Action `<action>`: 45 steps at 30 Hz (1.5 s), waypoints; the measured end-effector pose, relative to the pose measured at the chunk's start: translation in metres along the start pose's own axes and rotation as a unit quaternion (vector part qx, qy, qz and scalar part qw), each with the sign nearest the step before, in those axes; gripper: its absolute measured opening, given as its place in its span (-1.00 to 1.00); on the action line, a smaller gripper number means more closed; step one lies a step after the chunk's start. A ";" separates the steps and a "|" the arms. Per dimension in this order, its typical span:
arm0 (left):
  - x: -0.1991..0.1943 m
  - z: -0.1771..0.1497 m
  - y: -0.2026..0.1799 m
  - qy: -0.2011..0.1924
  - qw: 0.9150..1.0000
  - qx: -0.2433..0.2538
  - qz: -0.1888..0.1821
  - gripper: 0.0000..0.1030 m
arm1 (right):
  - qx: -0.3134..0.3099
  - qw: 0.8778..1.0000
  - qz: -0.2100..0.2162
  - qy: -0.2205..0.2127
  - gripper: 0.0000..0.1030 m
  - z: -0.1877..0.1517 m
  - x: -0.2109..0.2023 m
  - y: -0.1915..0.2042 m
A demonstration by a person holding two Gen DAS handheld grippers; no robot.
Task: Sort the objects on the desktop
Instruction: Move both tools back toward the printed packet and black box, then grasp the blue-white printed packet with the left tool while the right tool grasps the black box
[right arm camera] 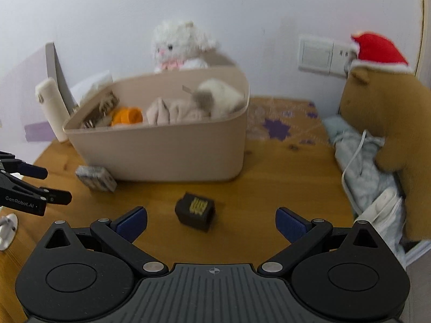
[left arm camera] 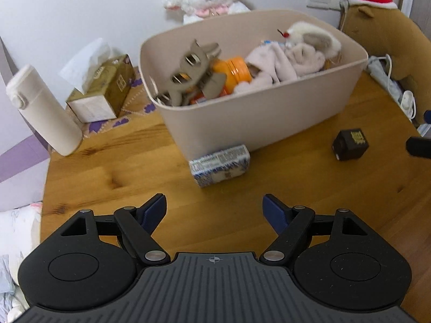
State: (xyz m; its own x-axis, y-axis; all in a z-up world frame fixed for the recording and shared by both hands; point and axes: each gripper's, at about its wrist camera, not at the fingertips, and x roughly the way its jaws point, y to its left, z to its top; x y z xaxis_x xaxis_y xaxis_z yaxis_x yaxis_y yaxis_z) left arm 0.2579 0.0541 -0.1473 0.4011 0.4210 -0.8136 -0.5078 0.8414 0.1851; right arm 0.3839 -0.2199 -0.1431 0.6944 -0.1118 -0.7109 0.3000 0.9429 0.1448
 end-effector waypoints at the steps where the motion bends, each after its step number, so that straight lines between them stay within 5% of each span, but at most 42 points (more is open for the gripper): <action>1: 0.004 -0.001 -0.002 0.004 1.000 -0.001 -0.003 0.55 | 0.003 1.000 0.000 0.004 1.00 -0.003 0.004 0.001; 13: 0.050 -0.003 -0.007 0.029 0.999 -0.041 -0.020 0.55 | -0.001 0.999 -0.038 0.032 1.00 -0.013 0.057 0.020; 30: 0.087 0.012 0.004 0.029 0.994 -0.106 -0.002 0.55 | 0.028 0.996 -0.075 0.042 0.74 -0.001 0.102 0.032; 36: 0.091 0.017 0.004 0.020 0.993 -0.114 0.005 0.52 | 0.017 0.996 -0.079 0.035 0.17 0.001 0.101 0.040; 40: 0.087 0.019 0.002 0.012 0.993 -0.120 0.009 0.25 | 0.016 0.996 -0.079 0.032 -0.10 0.002 0.100 0.040; 45: 0.086 0.018 0.002 0.008 0.994 -0.108 0.004 0.23 | 0.019 0.997 -0.066 0.036 -0.10 0.003 0.099 0.036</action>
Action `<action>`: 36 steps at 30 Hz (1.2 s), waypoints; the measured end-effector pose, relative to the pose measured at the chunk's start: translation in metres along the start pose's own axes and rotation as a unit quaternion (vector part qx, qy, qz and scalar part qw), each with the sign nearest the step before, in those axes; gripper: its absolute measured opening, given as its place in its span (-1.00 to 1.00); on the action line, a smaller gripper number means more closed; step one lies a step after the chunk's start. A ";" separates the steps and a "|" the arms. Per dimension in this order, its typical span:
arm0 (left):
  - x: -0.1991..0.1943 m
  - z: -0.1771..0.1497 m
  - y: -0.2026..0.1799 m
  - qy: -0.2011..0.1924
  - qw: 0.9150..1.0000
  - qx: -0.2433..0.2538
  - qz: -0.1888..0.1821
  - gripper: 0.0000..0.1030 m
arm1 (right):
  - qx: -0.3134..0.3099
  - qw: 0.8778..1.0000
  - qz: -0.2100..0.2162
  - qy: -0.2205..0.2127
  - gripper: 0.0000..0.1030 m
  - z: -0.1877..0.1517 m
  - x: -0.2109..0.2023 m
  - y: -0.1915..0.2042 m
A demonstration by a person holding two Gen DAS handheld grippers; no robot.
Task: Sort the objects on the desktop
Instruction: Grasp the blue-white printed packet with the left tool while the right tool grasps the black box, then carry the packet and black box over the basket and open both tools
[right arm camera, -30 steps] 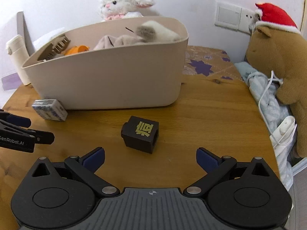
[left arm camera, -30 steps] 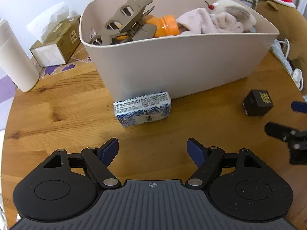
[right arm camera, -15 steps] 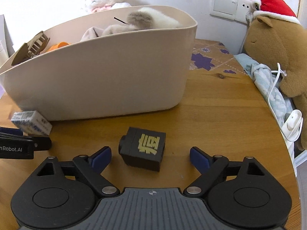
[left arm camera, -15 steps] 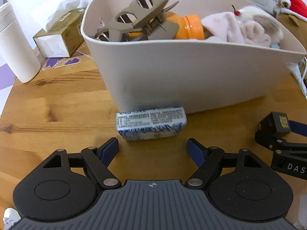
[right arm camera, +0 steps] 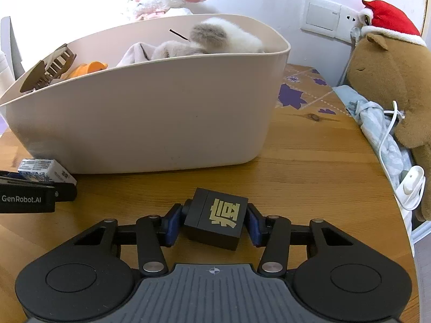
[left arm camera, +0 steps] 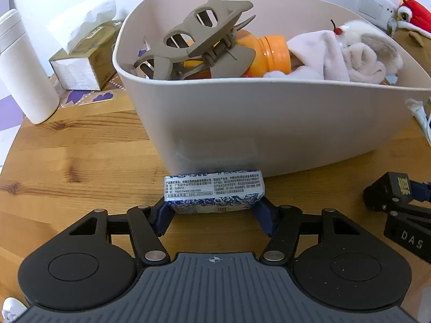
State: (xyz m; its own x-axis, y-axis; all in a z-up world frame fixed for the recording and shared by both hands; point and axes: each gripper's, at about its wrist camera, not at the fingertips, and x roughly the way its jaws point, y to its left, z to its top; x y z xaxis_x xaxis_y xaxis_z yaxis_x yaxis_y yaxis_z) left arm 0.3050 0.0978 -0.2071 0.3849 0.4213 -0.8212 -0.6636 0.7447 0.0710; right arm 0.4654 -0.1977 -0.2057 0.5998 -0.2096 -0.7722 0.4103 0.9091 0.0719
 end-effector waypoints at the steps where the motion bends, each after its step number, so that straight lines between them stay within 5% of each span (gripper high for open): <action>1: 0.000 0.000 0.001 0.001 1.000 0.001 -0.001 0.23 | 0.001 1.000 0.003 0.001 -0.10 0.000 0.000 -0.001; 21: -0.048 -0.015 0.012 -0.034 0.999 0.021 -0.010 0.23 | -0.041 0.996 0.080 -0.018 -0.10 -0.002 -0.056 -0.006; 36: -0.116 -0.015 0.011 -0.089 0.995 0.040 -0.024 0.23 | -0.069 0.989 0.083 -0.097 -0.10 0.017 -0.130 -0.015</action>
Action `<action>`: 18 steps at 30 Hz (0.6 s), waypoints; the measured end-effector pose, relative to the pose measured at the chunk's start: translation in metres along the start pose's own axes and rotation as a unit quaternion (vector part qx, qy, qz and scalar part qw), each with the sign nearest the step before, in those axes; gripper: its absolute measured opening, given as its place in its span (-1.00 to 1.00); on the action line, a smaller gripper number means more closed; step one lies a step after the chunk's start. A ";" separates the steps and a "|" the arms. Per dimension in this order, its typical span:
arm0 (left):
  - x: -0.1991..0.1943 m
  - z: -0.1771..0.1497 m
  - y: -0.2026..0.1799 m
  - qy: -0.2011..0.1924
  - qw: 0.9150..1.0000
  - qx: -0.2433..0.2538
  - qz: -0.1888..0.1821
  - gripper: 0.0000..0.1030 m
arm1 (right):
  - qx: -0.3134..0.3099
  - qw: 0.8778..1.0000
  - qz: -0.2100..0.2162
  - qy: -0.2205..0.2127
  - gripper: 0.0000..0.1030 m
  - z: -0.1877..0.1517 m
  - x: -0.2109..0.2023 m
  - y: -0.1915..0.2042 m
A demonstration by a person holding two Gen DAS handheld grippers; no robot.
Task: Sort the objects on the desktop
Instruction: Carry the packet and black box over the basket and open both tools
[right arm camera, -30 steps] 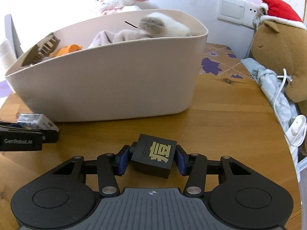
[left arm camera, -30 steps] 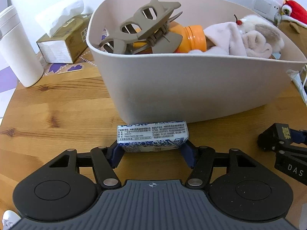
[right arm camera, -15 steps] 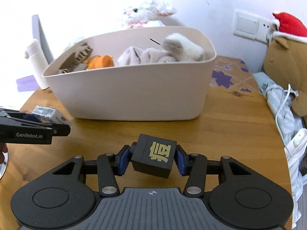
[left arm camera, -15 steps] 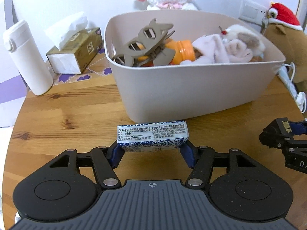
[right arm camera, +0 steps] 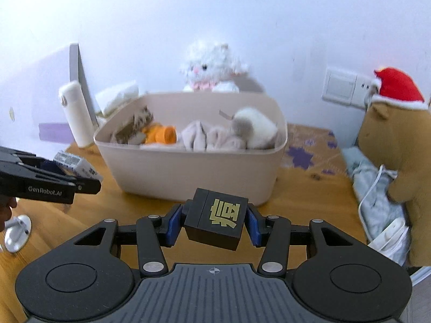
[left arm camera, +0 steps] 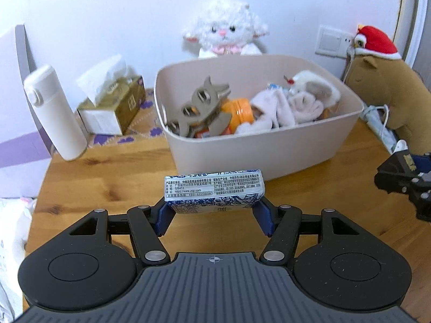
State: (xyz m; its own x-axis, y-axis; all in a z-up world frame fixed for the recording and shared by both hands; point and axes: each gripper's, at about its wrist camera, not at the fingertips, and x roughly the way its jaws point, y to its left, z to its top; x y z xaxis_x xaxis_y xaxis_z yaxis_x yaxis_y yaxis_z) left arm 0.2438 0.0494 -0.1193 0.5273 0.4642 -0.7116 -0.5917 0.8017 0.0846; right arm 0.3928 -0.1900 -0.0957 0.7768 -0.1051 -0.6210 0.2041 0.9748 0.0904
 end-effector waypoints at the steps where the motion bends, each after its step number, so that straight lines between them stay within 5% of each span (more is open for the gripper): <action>1: -0.004 0.003 0.000 -0.003 1.000 0.001 0.004 0.23 | -0.001 1.000 0.000 -0.007 -0.10 0.004 -0.004 -0.001; 18: -0.027 0.073 0.023 -0.058 0.998 0.001 0.031 0.23 | -0.018 0.997 -0.010 -0.076 -0.10 0.079 -0.019 -0.013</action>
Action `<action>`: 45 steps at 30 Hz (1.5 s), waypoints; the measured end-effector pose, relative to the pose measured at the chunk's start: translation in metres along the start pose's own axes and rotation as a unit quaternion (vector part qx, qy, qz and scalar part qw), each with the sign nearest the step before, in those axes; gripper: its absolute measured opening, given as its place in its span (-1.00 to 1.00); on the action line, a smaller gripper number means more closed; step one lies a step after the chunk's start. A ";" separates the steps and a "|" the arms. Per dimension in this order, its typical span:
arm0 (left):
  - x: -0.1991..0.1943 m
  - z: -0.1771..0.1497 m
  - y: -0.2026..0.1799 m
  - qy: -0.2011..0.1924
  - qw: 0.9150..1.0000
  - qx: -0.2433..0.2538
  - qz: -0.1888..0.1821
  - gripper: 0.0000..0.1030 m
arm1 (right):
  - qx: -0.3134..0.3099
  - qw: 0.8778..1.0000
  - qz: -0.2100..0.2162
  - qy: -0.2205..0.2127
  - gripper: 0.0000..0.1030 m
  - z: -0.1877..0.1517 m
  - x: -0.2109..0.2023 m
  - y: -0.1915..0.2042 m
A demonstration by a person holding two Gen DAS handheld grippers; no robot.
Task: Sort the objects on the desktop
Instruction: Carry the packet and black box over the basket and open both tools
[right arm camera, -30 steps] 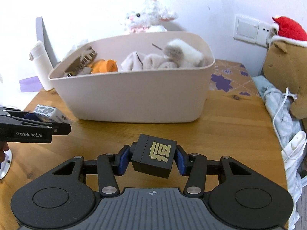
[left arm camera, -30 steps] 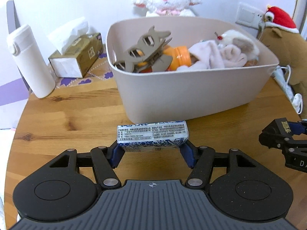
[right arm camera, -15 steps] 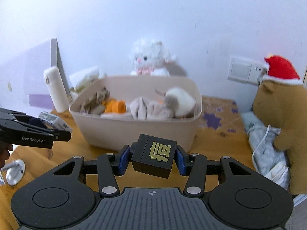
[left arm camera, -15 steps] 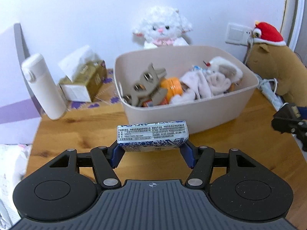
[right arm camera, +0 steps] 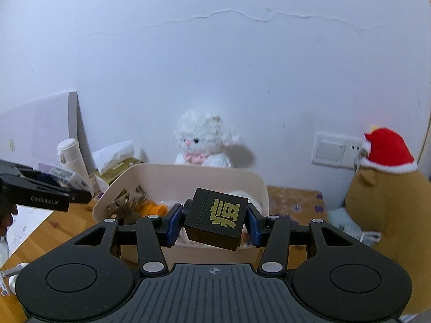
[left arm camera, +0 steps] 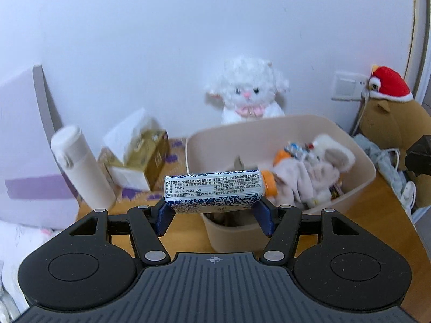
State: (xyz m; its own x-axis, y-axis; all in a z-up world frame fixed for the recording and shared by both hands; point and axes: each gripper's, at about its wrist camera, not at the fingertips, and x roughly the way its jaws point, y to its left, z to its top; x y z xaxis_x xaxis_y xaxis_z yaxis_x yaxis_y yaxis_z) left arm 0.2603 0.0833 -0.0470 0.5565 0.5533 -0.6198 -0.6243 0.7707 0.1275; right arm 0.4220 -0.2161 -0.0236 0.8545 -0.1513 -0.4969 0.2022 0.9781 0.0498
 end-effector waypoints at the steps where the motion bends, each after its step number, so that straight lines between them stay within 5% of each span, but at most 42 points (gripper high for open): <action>1: 0.001 0.006 0.001 -0.004 1.000 0.003 0.001 0.23 | -0.002 1.000 -0.001 -0.001 -0.10 0.004 0.003 -0.001; 9: 0.017 0.041 0.004 -0.027 0.999 0.023 0.002 0.23 | -0.001 1.000 -0.005 -0.007 -0.10 0.031 0.031 -0.009; 19: 0.066 0.063 -0.015 -0.005 0.999 0.046 -0.012 0.23 | -0.043 0.999 -0.007 -0.007 -0.10 0.057 0.080 -0.004; 27: 0.104 0.065 -0.032 0.025 0.998 0.061 -0.013 0.23 | -0.081 0.996 0.007 0.034 -0.10 0.057 0.125 0.011; 43: 0.149 0.051 -0.039 0.125 0.990 0.058 -0.032 0.25 | -0.044 0.988 0.025 0.147 -0.10 0.024 0.181 0.005; 45: 0.149 0.051 -0.038 0.131 0.989 0.055 -0.033 0.25 | -0.043 0.987 0.024 0.154 0.03 0.023 0.182 0.003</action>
State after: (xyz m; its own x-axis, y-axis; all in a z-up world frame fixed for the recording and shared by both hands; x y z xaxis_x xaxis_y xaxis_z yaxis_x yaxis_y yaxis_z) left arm 0.3948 0.1526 -0.1053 0.4236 0.4114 -0.8070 -0.5203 0.8398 0.1550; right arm 0.5889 -0.2437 -0.0937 0.6733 -0.0666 -0.7364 0.1123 0.9936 0.0128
